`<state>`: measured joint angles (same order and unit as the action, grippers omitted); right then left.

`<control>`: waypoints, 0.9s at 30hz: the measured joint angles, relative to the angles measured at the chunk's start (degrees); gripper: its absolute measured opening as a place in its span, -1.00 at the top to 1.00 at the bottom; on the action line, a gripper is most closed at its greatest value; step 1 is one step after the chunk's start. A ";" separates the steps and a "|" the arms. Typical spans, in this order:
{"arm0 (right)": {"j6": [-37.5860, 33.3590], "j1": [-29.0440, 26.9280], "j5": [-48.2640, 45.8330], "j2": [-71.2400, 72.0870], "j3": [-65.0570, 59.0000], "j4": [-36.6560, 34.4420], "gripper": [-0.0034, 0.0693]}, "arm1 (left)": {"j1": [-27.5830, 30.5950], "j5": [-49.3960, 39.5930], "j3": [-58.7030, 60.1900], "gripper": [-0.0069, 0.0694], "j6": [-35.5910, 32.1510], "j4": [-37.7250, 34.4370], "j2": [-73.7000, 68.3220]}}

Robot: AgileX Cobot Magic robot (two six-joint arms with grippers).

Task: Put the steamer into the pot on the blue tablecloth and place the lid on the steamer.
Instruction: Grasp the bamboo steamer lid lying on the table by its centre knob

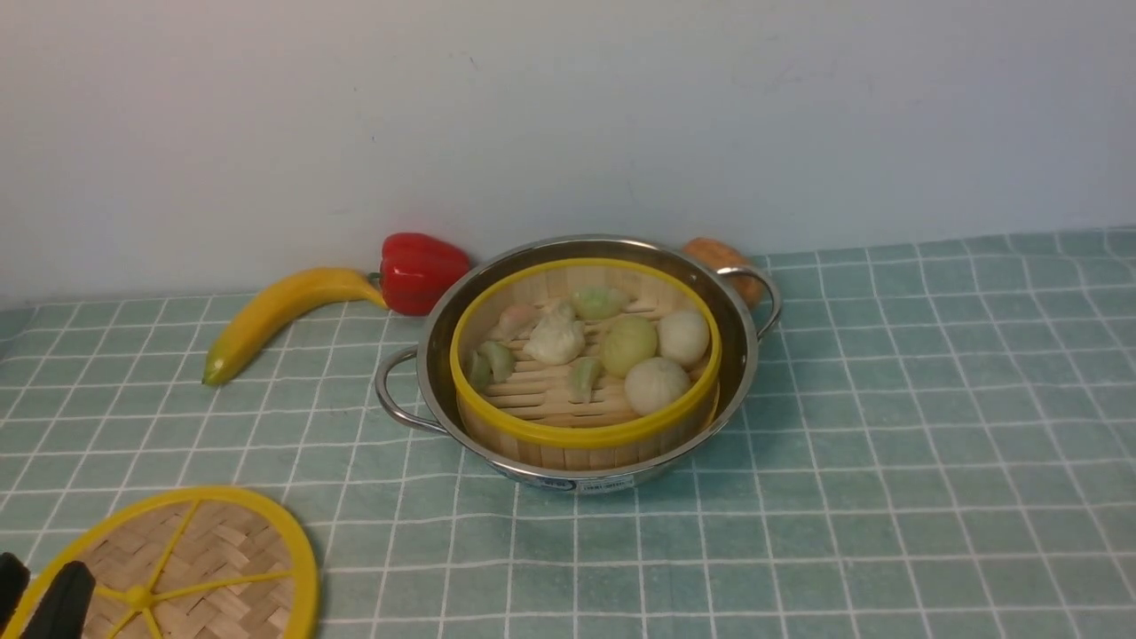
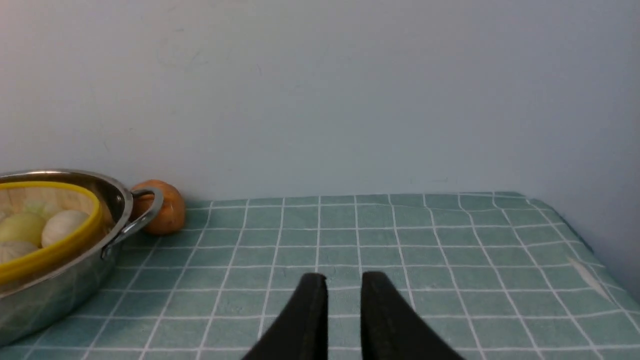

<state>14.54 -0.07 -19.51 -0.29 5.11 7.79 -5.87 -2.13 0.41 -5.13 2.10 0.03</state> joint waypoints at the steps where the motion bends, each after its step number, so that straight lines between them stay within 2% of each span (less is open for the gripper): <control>1: 0.00 0.00 0.00 0.01 -0.32 0.00 0.54 | 0.00 0.06 0.00 0.18 0.00 0.00 0.00; 8: 0.00 0.00 -2.80 0.06 -3.62 -1.12 0.48 | 0.00 -0.02 0.00 0.18 0.00 0.00 0.00; 27: 0.00 0.00 -1.23 0.06 -5.57 -1.46 0.33 | 0.00 -0.02 0.00 0.18 0.00 0.00 0.00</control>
<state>14.54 -0.07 -20.74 -0.23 -0.46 6.33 -5.87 -2.15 0.41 -5.13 2.10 0.03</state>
